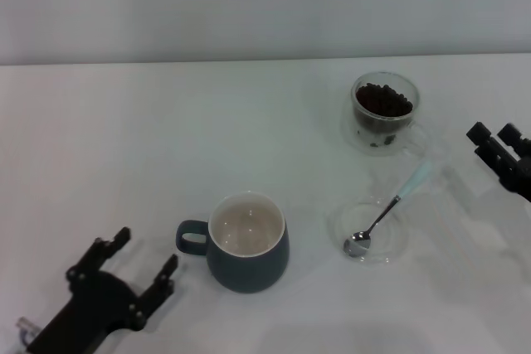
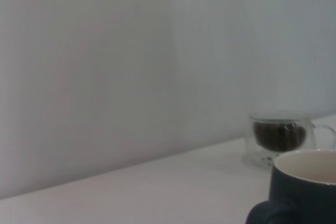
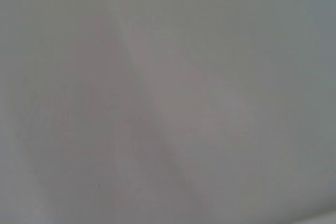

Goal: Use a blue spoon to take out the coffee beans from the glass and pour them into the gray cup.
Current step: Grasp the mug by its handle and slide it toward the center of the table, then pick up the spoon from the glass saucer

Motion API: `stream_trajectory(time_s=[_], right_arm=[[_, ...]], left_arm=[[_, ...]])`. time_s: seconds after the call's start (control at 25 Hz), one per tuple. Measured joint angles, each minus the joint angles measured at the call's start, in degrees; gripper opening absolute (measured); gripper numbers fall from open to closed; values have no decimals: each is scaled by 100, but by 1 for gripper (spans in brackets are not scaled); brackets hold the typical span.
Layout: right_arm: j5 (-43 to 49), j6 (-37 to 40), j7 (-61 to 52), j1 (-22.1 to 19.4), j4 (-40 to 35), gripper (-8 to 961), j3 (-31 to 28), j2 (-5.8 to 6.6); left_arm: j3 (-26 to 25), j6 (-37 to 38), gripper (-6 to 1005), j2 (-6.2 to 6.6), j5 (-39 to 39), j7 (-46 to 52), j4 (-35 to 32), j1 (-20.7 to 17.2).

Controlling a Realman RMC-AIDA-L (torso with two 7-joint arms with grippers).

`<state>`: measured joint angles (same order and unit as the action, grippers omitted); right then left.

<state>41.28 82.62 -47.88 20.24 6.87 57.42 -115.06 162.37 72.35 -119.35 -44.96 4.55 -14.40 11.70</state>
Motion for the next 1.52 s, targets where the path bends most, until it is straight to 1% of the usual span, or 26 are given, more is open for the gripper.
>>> stream_trajectory(time_s=[0.12, 0.2, 0.28, 0.32, 0.36, 0.4, 0.44, 0.52, 0.6, 0.84, 0.96, 1.16, 1.52], right_arm=[[2, -694, -1562, -80, -601, 751, 653, 74], [4, -1124, -2527, -90, -977, 750, 1211, 158], [4, -1273, -3092, -45, -1144, 750, 1607, 261], [5, -1286, -3469, 41, -1165, 750, 1872, 382], [5, -1286, -3469, 41, -1165, 750, 1872, 382], [4, -1298, -3654, 95, -1147, 750, 1980, 446], [4, -1328, -3784, 134, -1129, 750, 2041, 484], [4, -1420, -3915, 191, -1117, 750, 2104, 510], [2, -1560, -3978, 208, -1127, 750, 2119, 492], [3, -2160, -3995, 341, -1163, 749, 2351, 294], [2, -2208, -3974, 362, -1190, 749, 2358, 216], [2, -2219, -3981, 381, -1218, 749, 2472, 177], [0, -2287, -3961, 426, -1223, 748, 2491, 95]], left_arm=[[-20, 294, 760, 4, -205, 6, 74, -181], [-21, 524, 776, 1, -488, 9, 115, -326], [-21, 678, 776, 4, -708, 25, 127, -415], [-22, 773, 775, 7, -849, 35, 139, -466], [-22, 854, 775, 9, -958, 42, 155, -505], [-22, 921, 775, 10, -1052, 46, 171, -536], [-22, 990, 775, 10, -1140, 48, 190, -570], [-22, 1068, 775, 9, -1252, 50, 225, -612], [-22, 1093, 775, 9, -1317, 51, 261, -625], [-21, 1094, 774, 5, -1411, 54, 355, -606], [-21, 1097, 775, 5, -1412, 58, 358, -601], [-21, 1097, 775, 8, -1416, 64, 359, -591], [-21, 1097, 764, 8, -1426, 64, 359, -594]])
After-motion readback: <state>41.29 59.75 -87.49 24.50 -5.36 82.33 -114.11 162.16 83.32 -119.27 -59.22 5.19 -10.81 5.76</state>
